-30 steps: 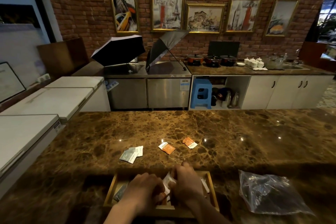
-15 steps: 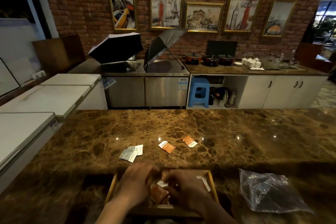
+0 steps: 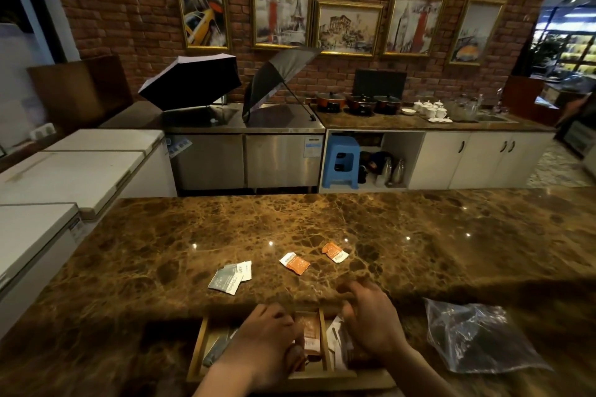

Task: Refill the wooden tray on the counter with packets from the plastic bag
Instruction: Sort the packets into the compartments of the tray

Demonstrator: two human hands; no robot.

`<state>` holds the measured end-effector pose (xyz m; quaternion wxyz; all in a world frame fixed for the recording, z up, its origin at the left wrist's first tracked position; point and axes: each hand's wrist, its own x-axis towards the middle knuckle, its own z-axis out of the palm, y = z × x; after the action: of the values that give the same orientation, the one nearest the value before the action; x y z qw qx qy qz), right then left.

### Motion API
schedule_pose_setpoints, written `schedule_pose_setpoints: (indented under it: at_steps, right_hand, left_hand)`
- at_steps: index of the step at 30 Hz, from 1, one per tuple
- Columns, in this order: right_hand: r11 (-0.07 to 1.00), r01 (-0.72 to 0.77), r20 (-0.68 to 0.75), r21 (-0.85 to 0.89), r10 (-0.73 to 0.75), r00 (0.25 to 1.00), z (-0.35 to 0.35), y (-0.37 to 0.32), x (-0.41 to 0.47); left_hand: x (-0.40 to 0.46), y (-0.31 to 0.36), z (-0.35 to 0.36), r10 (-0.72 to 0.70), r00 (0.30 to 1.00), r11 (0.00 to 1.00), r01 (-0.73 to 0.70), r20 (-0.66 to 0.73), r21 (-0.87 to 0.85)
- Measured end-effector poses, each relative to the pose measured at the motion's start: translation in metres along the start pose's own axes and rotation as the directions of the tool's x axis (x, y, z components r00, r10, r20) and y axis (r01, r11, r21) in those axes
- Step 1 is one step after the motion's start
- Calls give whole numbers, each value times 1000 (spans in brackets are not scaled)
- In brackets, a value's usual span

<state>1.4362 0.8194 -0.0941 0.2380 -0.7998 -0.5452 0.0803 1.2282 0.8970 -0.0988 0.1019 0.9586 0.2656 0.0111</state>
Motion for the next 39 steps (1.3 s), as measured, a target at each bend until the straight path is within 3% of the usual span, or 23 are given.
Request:
schedule_pose_setpoints:
  at_steps: [4, 11, 17, 22, 29, 33, 39]
  right_hand:
    - [999, -49, -39, -2, 48, 998, -5, 9, 4]
    - [996, -70, 34, -49, 72, 997, -10, 25, 33]
    - [983, -21, 178, -183, 54, 983, -11, 39, 82]
    - [970, 100, 264, -220, -40, 964, 1, 57, 118]
    - [945, 234, 498, -228, -93, 862, 23, 69, 151]
    - [908, 285, 372, -307, -161, 914, 29, 66, 148]
    - [891, 317, 198, -324, -264, 944, 31, 69, 134]
  left_hand:
    - [6, -2, 2, 0, 1000, 998, 0, -1, -60]
    - [42, -24, -10, -268, 936, 935, 196, -227, -296]
    - [97, -49, -7, -409, 910, 892, 383, -70, -241]
    - [127, -56, 13, -433, 901, 877, 426, 18, -224]
    - [148, -55, 27, -464, 882, 884, 468, 84, -22]
    - [151, -53, 25, -470, 882, 877, 462, 32, 132]
    - [147, -44, 21, -467, 884, 871, 465, -31, 155]
